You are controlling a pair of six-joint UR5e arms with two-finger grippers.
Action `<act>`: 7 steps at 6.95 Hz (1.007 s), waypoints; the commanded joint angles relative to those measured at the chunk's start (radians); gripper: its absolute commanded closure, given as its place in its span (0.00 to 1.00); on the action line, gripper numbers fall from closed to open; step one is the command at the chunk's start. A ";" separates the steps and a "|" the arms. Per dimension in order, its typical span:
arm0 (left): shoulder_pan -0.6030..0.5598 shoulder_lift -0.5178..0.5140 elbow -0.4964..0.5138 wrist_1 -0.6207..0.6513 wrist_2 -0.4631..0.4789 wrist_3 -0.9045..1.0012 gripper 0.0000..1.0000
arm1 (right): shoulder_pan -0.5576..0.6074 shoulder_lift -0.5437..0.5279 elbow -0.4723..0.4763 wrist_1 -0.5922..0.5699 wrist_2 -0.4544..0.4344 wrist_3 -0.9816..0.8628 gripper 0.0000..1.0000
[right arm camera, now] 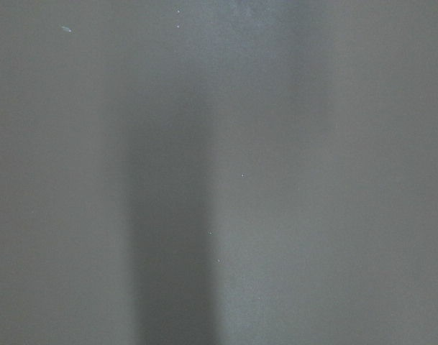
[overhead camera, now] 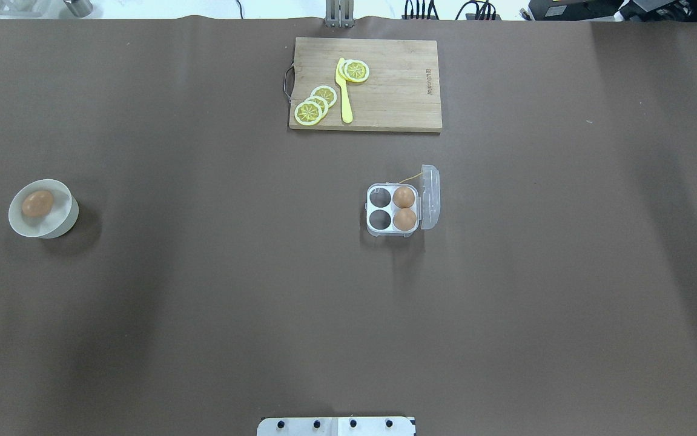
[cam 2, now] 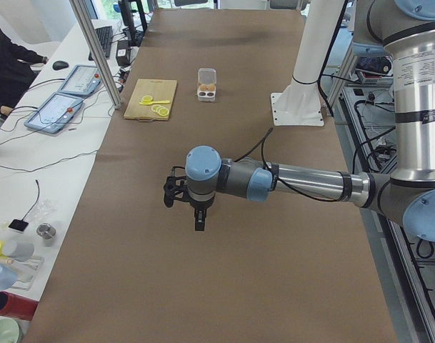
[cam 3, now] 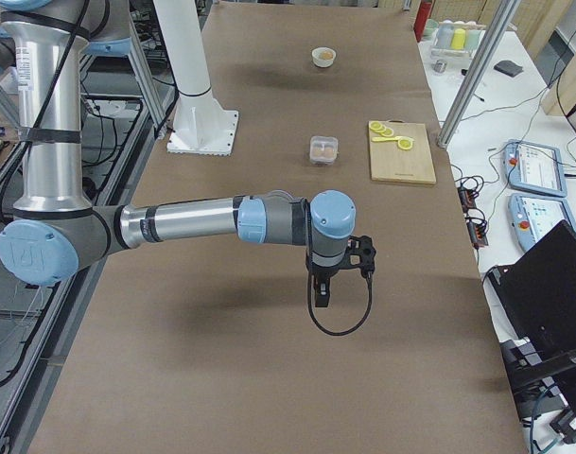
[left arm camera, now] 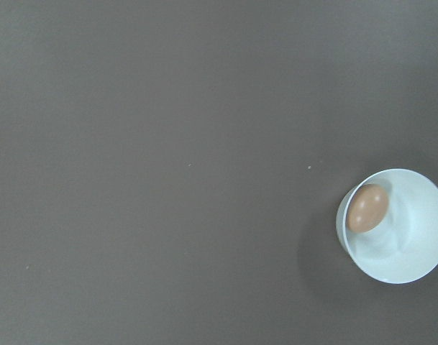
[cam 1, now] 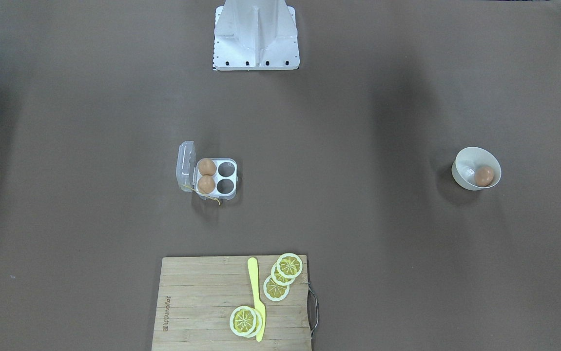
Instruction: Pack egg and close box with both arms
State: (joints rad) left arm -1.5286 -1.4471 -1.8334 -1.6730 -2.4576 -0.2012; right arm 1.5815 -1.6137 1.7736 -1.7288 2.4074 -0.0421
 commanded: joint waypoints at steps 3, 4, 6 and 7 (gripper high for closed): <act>0.034 -0.087 0.022 -0.019 -0.003 -0.042 0.02 | 0.000 0.000 0.000 0.000 0.024 0.001 0.00; 0.100 -0.114 0.022 -0.078 0.003 -0.220 0.02 | 0.000 0.000 0.000 0.000 0.024 0.001 0.00; 0.300 -0.147 0.031 -0.212 0.209 -0.516 0.04 | 0.000 0.000 0.000 0.000 0.024 0.001 0.00; 0.350 -0.151 0.057 -0.217 0.250 -0.515 0.04 | -0.002 0.000 0.000 0.000 0.024 0.001 0.00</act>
State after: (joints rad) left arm -1.2603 -1.5895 -1.8000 -1.8603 -2.2791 -0.6669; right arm 1.5811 -1.6138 1.7733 -1.7288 2.4312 -0.0414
